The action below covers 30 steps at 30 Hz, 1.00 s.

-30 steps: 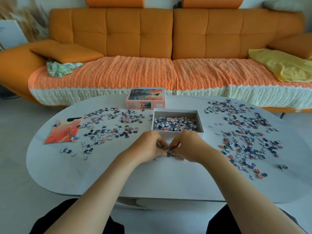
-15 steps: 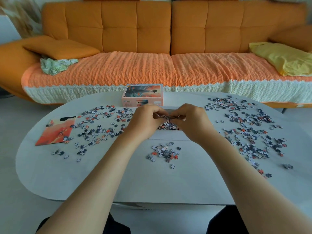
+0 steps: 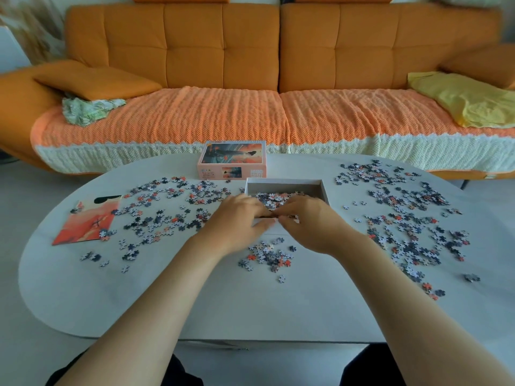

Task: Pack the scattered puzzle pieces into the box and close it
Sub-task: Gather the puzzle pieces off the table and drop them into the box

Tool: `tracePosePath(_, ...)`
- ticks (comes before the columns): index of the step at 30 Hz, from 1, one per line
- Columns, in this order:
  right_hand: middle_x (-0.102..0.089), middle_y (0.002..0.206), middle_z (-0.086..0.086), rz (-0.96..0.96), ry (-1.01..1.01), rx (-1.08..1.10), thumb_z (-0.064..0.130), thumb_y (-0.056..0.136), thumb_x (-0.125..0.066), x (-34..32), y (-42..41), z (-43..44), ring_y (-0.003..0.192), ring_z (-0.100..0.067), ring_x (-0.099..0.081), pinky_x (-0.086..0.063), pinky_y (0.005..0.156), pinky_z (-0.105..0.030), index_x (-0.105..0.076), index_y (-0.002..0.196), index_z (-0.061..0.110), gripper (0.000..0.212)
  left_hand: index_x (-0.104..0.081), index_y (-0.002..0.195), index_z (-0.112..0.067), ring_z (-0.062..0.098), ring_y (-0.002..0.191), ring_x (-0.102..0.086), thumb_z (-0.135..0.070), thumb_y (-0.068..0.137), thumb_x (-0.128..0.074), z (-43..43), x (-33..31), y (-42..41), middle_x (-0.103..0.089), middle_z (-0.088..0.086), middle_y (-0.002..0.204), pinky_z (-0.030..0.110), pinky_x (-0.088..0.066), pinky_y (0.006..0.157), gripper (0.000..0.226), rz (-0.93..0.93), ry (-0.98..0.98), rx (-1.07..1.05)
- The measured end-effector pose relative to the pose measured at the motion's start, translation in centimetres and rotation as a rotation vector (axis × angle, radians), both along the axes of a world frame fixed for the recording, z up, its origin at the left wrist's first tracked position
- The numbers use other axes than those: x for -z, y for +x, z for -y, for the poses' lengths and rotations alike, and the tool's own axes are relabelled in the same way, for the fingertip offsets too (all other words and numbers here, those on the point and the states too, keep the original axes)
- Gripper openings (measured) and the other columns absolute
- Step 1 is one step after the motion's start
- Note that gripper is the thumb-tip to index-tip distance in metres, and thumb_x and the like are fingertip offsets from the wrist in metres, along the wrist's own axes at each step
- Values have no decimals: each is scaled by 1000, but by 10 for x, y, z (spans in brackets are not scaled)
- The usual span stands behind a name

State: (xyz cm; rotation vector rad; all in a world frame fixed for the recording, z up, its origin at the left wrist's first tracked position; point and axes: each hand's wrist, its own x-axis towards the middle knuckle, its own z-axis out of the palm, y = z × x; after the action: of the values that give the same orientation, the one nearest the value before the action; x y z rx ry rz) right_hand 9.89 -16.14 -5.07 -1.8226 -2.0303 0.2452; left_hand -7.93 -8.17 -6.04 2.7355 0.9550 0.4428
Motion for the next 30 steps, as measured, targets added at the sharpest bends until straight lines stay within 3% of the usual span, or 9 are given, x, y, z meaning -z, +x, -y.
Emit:
tracePosePath(3, -67, 108, 8, 50, -84, -18, 37, 96, -46, 0, -1, 4, 100, -14, -57, -49, 90, -37, -64, 123, 36, 33, -68, 117, -30, 12, 105, -53, -45, 97, -50, 7, 2, -6, -67, -11, 109, 32, -38, 96, 31, 51, -22, 18)
tracePosePath(6, -66, 117, 6, 26, 29, -9, 28, 95, -54, 0, 1, 10, 110, -17, -56, -45, 98, -36, -67, 121, 27, 30, -67, 119, -21, 12, 115, -49, -32, 93, -62, 14, -1, -15, -63, -9, 119, 25, -32, 102, 29, 175, 21, -21)
tracePosePath(9, -67, 103, 5, 53, 218, -42, 13, 88, -60, -3, -4, 18, 97, -19, -58, -49, 87, -34, -74, 105, 21, 24, -69, 103, -22, 9, 102, -52, -24, 89, -66, 25, -7, -24, -60, -12, 103, 26, -41, 89, 14, 279, 56, -27)
tracePosePath(12, -68, 94, 3, 16, 191, -124, 4, 84, -58, -8, -18, 30, 83, -11, -59, -51, 77, -28, -76, 97, 17, 26, -66, 95, -27, 3, 90, -52, -32, 87, -67, 38, -7, -33, -57, -17, 96, 28, -47, 77, 9, 230, -41, 3)
tracePosePath(17, -62, 123, 4, 92, -24, -47, 6, 86, -54, 11, -24, 41, 113, -19, -55, -47, 96, -37, -69, 119, 18, 38, -52, 133, -32, 7, 122, -38, -81, 72, -50, 53, 10, -37, -48, -14, 129, 32, -39, 100, 79, -73, -99, -39)
tracePosePath(19, -59, 125, 3, 110, -54, -19, 3, 85, -51, 16, -24, 43, 115, -21, -51, -47, 97, -38, -66, 123, 19, 44, -43, 142, -32, 12, 125, -32, -88, 67, -43, 63, 18, -30, -42, -11, 134, 33, -32, 105, 94, -114, -84, -63)
tracePosePath(22, -61, 111, 0, 75, -55, -40, -7, 82, -47, 18, -28, 44, 104, -22, -53, -49, 89, -36, -69, 119, 20, 50, -44, 139, -33, 15, 123, -31, -83, 69, -48, 75, 31, -20, -39, -9, 128, 34, -31, 104, 85, -97, -33, -85)
tracePosePath(26, -65, 109, 2, -9, -84, 31, -6, 85, -43, 12, -23, 46, 101, -17, -60, -49, 91, -30, -72, 112, 21, 48, -55, 131, -28, 10, 115, -36, -56, 85, -61, 72, 28, -18, -45, -10, 115, 33, -39, 100, 54, 79, -158, -63)
tracePosePath(30, -59, 112, 3, -7, -130, 78, 4, 86, -53, 8, -19, 51, 95, -12, -56, -48, 92, -24, -67, 119, 21, 39, -50, 138, -26, 8, 121, -36, -52, 85, -65, 63, 20, -27, -47, -10, 121, 33, -38, 103, 61, 91, -227, -30)
